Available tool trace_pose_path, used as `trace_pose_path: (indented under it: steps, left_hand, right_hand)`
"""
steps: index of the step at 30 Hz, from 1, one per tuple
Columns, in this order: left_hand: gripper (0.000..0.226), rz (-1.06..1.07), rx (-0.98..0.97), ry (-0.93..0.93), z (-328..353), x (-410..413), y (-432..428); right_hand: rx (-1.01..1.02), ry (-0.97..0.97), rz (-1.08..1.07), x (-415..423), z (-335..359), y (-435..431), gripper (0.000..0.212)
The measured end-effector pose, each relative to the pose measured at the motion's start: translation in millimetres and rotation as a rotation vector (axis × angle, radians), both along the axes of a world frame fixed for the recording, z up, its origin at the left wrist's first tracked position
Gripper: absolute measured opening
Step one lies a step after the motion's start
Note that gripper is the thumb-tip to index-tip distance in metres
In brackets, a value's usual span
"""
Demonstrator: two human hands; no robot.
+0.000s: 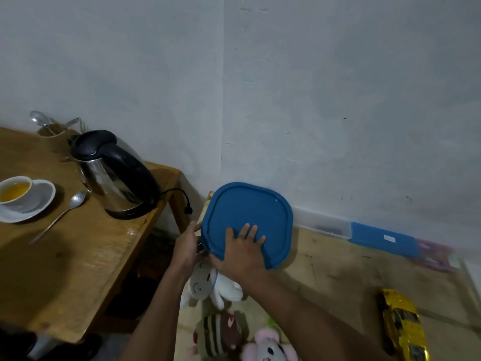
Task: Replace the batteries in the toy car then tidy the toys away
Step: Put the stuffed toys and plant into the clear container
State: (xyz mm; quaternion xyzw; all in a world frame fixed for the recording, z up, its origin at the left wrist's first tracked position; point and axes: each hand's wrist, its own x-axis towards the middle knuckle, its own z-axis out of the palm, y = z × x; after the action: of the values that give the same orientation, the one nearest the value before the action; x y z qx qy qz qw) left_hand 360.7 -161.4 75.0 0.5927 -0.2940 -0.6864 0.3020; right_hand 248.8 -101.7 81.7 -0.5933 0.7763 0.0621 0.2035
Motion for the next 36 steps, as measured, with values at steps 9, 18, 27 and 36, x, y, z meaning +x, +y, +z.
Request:
trace_pose_path:
  steps: [9,18,27,36]
  left_hand:
    - [0.042,-0.048,0.046,0.053,-3,9,-5]
    - [0.025,-0.112,-0.083,-0.050,-8,3,5]
    - [0.045,-0.130,-0.239,-0.249,-13,-10,9]
    - [0.043,-0.097,-0.249,-0.307,-14,-16,11]
  right_hand:
    - [-0.011,-0.026,0.025,4,8,-10,0.083]
    - [-0.377,-0.008,0.221,-23,78,0,0.032]
    - [-0.971,-0.182,-0.262,-101,111,86,0.027]
    - [-0.831,0.213,-0.238,-154,-13,170,0.038]
